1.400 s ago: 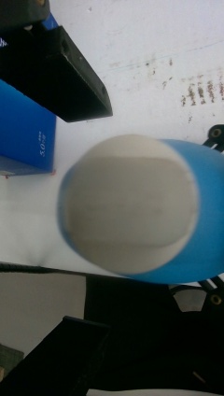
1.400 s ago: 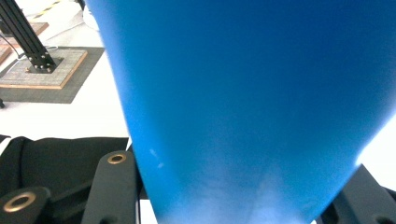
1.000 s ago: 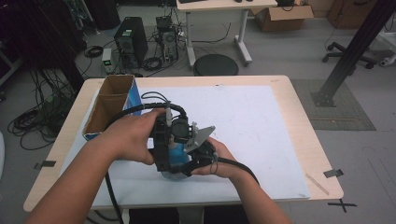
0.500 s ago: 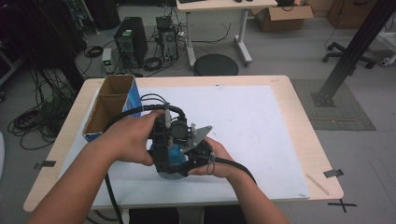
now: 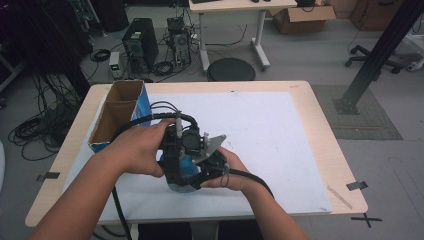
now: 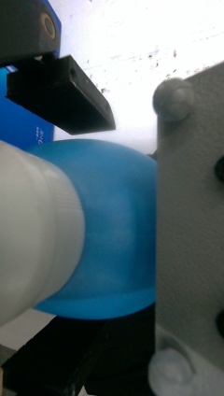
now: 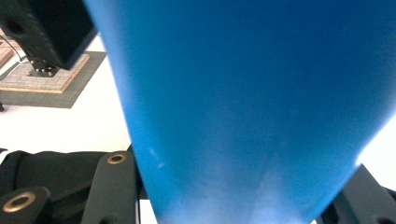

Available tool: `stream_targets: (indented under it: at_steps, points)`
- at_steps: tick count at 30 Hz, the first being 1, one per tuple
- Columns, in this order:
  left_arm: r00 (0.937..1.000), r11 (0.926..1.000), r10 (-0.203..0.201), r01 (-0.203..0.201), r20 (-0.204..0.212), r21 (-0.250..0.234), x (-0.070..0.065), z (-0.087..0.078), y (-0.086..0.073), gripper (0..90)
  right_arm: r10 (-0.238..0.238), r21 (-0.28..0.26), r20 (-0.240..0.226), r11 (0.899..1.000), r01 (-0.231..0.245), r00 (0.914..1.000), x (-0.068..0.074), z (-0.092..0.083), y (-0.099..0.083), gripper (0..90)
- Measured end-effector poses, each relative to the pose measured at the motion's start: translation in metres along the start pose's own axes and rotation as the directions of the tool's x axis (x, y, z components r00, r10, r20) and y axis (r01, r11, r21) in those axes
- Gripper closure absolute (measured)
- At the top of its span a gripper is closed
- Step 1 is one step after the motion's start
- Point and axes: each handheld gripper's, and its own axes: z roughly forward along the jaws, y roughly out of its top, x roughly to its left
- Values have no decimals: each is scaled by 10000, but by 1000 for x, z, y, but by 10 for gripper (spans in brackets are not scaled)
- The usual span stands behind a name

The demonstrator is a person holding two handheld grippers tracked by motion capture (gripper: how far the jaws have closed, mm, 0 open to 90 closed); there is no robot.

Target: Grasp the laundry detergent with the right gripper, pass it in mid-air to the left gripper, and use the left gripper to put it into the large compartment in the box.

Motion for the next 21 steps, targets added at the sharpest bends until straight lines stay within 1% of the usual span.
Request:
stream_targets:
  at_steps: [1,5,9,16,17,20,21]
  points:
    - [10000,10000,-36,36,-3,-56,0,0,-1,116,-55,2,18,10000,55,10000,0,0,0,457]
    - [10000,10000,36,-36,31,-26,0,-1,-1,145,-96,-7,24,10000,96,10000,-1,0,1,457]
    - [10000,10000,12,-12,2,-79,-1,-1,-2,157,-93,3,19,10000,93,10000,0,0,1,457]
    - [10000,9999,22,-21,87,-101,-1,-1,-3,195,-31,20,30,10000,31,10000,0,2,1,457]
    - [9999,9999,108,-107,104,-50,-1,-1,-3,202,-15,4,19,10000,15,10000,0,2,1,457]
    - [9999,10000,51,-51,119,-23,0,0,-4,212,-65,17,10,10000,65,10000,-1,2,1,457]
    - [9999,10000,88,-88,99,-10,0,0,-4,215,-84,22,9,10000,84,10000,-1,2,1,457]
